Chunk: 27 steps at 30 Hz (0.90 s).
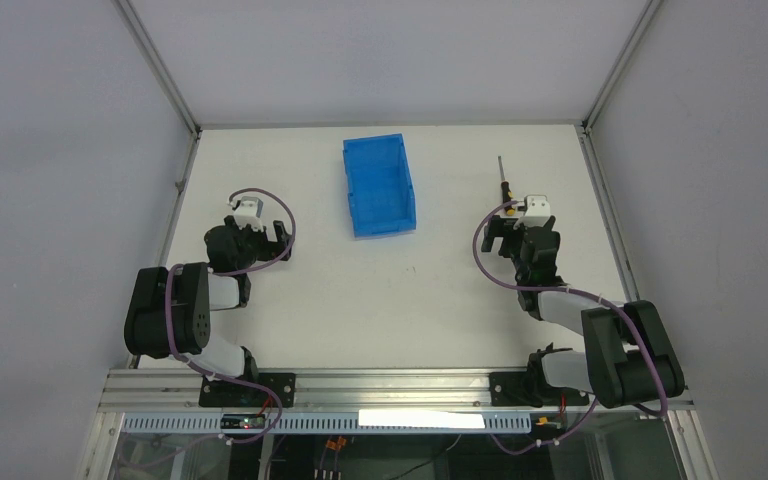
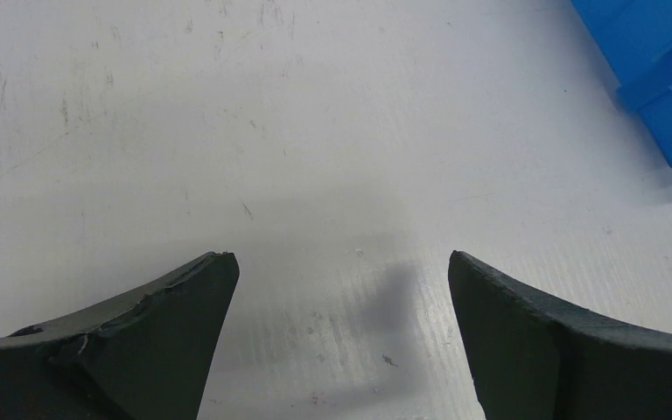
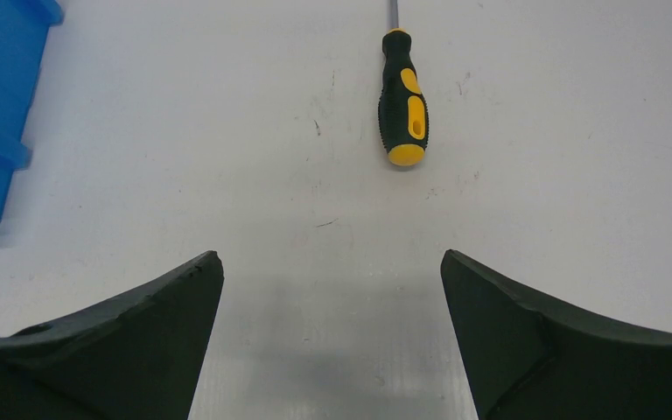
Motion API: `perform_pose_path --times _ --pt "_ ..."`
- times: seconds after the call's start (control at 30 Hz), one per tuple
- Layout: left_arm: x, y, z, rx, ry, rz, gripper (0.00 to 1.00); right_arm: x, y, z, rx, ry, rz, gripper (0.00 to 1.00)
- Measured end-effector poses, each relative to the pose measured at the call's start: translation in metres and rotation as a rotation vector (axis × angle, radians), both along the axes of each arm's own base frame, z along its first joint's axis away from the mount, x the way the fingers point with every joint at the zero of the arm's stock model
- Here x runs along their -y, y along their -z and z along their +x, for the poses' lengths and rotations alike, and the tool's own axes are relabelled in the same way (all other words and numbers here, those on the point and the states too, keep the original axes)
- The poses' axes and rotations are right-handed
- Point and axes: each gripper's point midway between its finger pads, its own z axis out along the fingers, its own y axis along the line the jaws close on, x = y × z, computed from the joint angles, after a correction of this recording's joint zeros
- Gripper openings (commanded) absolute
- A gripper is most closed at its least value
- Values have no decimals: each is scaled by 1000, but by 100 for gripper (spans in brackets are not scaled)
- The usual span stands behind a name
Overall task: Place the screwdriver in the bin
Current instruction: Pick up the screwdriver from the center of the board.
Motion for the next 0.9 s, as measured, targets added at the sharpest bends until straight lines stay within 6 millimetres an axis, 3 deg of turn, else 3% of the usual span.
perform_pose_path --times 0.67,0.77,0.9 --pt "0 0 0 0 0 0 99 -1 -1 4 -34 -3 -11 99" --pt "0 0 0 0 0 0 99 0 -18 10 -39 6 -15 99" --pt "0 0 0 0 0 0 99 -1 -68 17 33 5 -3 99"
